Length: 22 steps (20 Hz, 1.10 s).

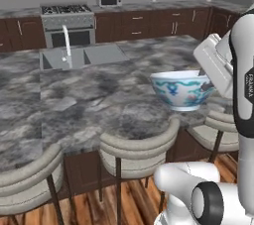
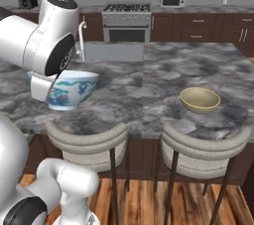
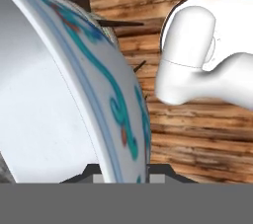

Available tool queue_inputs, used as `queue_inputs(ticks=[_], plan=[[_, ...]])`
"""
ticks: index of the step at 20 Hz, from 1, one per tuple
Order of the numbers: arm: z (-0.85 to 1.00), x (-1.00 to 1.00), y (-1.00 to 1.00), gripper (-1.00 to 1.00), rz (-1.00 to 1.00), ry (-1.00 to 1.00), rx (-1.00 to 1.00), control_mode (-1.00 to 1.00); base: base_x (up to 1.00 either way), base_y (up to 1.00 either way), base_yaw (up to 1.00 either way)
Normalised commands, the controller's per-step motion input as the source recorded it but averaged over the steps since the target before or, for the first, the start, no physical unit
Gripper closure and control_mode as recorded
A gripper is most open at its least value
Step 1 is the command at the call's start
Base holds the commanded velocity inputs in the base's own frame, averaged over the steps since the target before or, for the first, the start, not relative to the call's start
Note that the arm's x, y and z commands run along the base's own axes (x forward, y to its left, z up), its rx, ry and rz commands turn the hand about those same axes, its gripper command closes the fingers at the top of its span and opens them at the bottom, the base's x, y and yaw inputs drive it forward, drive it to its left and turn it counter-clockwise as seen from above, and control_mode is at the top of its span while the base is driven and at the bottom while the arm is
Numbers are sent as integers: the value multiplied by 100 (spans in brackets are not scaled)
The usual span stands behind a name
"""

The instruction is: Pick up the bowls from the cabinet and place each bowl in front of a stool on the dining counter.

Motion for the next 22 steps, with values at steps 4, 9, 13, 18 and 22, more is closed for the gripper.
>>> queue_inputs(ticks=[4, 9, 13, 18, 22], plan=[[0, 0, 0, 100, 0, 0, 0, 100, 86, 0, 1], [-58, 80, 0, 100, 16, 0, 2, -100, 20, 0, 3], [-98, 100, 0, 100, 16, 0, 0, -100, 0, 0, 0], [-87, 83, 2, 100, 11, -16, 0, -100, 0, 0, 0], [-79, 94, 8, 100, 8, -22, 2, -100, 0, 0, 0]])
